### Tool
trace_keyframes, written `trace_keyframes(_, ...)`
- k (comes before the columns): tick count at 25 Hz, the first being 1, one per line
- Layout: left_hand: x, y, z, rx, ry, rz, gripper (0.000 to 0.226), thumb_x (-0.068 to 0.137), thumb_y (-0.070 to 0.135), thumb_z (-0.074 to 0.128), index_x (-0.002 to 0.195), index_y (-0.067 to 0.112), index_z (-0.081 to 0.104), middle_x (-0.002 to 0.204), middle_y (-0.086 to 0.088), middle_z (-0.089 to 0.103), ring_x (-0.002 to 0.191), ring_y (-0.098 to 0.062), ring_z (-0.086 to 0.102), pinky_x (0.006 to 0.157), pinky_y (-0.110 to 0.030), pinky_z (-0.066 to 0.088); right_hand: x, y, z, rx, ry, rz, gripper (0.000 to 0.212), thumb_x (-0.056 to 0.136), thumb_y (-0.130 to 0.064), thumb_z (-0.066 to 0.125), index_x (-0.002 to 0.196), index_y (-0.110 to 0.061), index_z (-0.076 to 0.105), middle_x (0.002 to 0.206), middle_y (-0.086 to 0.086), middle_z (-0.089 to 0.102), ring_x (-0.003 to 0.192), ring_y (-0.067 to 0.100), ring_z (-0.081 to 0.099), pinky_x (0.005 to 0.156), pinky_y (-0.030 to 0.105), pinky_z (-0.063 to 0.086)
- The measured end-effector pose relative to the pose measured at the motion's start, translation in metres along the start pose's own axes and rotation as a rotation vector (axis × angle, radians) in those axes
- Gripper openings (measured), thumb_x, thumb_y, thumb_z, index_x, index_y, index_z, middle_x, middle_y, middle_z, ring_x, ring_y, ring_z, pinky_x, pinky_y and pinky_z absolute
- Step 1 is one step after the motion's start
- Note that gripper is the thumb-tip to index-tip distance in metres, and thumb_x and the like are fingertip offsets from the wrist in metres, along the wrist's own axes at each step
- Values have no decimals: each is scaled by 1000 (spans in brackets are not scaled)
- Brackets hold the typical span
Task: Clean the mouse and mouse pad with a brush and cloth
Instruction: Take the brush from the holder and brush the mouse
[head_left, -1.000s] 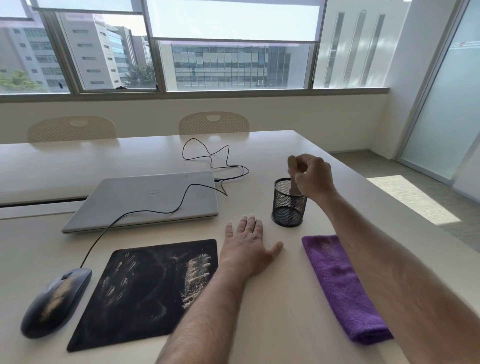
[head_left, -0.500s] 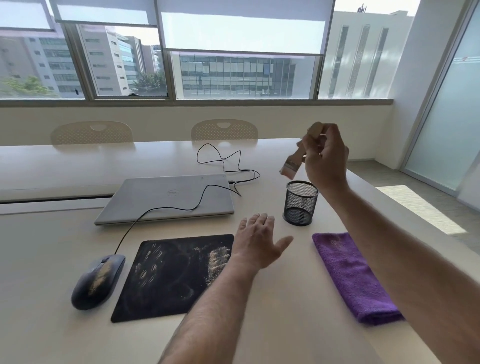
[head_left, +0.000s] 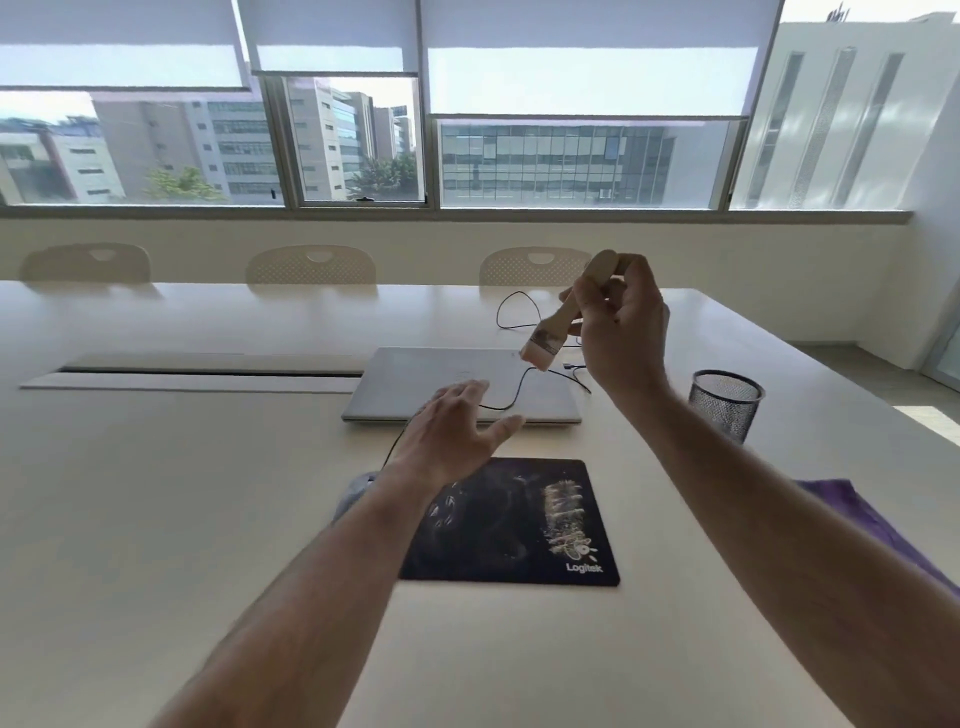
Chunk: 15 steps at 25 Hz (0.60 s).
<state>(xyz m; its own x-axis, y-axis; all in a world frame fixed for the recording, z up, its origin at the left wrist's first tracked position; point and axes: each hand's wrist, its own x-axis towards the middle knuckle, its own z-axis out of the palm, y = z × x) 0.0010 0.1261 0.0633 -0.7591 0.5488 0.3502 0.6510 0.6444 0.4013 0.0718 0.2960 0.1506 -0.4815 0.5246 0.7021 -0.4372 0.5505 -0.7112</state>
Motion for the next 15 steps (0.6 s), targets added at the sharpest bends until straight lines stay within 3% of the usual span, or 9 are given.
trace_keyframes(3,-17,-50,-28,-45,10,-95,74,89,66,52,147,20,42,151,-1,46,138,-19,40,111,-39,35,-24,-11,34,42,-59,45,18,87,-20,59,86,-35,50,79,-5,76,76,15,75,74,52,60)
trace_keyframes(9,-61,-135,-49,-215,30,-219,79,83,75,50,138,19,54,138,-3,59,126,-19,53,102,-33,39,-69,-11,86,98,-191,128,13,86,-21,58,87,-33,52,79,0,76,78,20,75,72,54,60)
trace_keyframes(12,-83,-156,-47,-365,-11,-214,102,70,92,39,143,21,47,138,-2,59,124,-15,53,104,-34,40,-85,-5,101,92,-241,146,15,88,-17,59,88,-31,52,81,2,76,80,20,75,72,53,61)
trace_keyframes(15,-92,-168,-44,-343,-117,-157,110,62,97,42,152,34,28,141,10,52,133,-14,43,111,-44,34,-96,0,109,38,-291,154,16,92,-8,60,91,-22,54,84,2,77,83,14,75,75,48,61)
